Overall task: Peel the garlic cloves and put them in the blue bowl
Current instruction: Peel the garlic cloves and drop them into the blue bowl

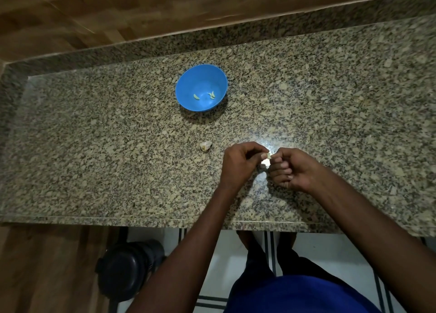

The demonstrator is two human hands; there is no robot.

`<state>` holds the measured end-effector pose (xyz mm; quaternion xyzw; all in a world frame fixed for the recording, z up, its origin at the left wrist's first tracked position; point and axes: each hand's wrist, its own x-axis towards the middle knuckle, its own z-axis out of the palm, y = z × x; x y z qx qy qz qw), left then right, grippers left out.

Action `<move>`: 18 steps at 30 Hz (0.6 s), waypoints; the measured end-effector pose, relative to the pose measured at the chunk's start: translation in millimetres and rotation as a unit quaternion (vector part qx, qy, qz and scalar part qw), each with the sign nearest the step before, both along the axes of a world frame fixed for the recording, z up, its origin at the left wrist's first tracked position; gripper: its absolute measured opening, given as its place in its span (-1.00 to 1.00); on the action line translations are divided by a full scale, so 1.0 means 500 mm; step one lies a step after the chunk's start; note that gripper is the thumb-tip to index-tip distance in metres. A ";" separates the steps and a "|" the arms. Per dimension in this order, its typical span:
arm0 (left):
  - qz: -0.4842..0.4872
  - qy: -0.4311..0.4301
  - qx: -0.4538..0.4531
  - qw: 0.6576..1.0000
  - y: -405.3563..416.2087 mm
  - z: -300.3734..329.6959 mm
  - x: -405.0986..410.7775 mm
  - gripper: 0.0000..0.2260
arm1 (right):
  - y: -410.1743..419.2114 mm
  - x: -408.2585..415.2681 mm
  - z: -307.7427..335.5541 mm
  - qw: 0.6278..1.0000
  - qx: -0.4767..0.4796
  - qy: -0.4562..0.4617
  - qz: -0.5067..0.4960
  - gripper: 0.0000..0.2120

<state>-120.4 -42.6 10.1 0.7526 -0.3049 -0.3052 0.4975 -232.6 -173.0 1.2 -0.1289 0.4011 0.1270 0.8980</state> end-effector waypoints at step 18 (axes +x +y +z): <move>0.044 0.223 -0.017 0.974 -0.009 -0.002 0.000 -0.87 | 0.001 -0.022 0.009 0.899 -0.418 -0.061 0.118 -0.75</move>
